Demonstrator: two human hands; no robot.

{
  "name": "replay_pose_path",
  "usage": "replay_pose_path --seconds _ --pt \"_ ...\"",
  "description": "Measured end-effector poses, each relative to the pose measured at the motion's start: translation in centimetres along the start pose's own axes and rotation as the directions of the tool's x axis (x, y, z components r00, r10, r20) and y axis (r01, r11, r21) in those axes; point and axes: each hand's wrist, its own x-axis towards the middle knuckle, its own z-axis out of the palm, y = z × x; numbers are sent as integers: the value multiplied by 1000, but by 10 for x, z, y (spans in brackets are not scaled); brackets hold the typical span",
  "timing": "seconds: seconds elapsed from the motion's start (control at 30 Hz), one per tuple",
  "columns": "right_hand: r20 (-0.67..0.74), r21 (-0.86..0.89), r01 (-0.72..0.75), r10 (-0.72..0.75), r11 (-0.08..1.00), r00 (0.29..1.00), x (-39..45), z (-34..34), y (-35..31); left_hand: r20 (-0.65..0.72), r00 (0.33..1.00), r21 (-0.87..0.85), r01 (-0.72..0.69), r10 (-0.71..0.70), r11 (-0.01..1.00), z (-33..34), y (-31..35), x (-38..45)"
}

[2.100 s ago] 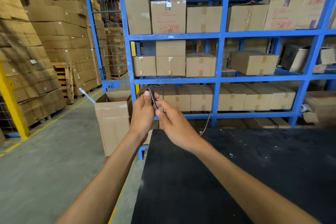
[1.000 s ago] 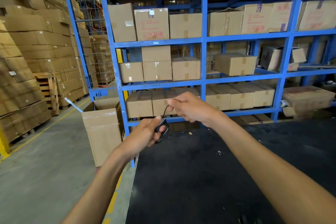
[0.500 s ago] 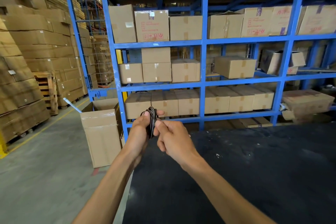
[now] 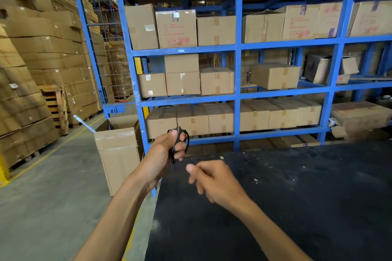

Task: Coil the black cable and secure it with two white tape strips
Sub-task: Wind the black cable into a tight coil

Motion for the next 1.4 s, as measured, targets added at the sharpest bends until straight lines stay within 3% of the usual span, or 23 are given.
replay_pose_path --seconds 0.13,0.23,0.37,0.47,0.73,0.83,0.93,1.13,1.4 --pt "-97 119 86 -74 989 993 12 -38 -4 159 981 8 114 -114 993 -6 0 -5" --pt "72 186 227 -244 956 967 22 -66 -14 335 918 -5 226 -212 974 2 -1 -9" --pt "374 99 226 -247 969 894 23 -81 -20 474 854 22 233 -215 972 10 3 -11" --pt "339 136 187 -223 973 914 16 -81 -16 500 844 38 201 -193 979 13 8 -10" --pt "35 84 219 -222 972 974 6 -73 -3 370 921 164 64 -122 984 23 7 -9" --pt "-97 223 295 -280 929 955 2 -69 -6 246 969 361 -125 35 924 31 10 -4" --pt "-217 337 327 -265 883 939 1 -60 -5 145 980 420 -188 139 888 41 12 -1" --pt "-388 382 391 -239 837 890 -2 -40 -4 -38 919 592 -295 392 750 61 7 4" --pt "-407 425 413 -238 805 882 -12 -36 -2 -190 817 598 -344 545 724 79 7 6"
